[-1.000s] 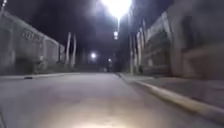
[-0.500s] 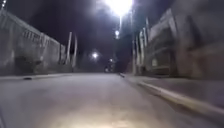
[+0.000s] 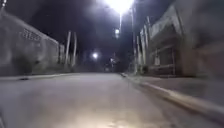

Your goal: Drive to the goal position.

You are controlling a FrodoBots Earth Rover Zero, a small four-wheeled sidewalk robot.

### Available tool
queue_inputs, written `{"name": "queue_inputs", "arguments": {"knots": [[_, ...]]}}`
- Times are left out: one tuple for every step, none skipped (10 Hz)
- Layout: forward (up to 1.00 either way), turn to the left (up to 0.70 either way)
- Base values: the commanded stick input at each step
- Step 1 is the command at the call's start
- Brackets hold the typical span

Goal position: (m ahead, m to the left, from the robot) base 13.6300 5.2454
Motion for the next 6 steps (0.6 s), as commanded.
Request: {"name": "queue_inputs", "arguments": {"knots": [[0.70, -0.35], [0.70, -0.35], [0.70, -0.19], [0.70, 0.00], [0.70, 0.00], [0.70, 0.00]]}}
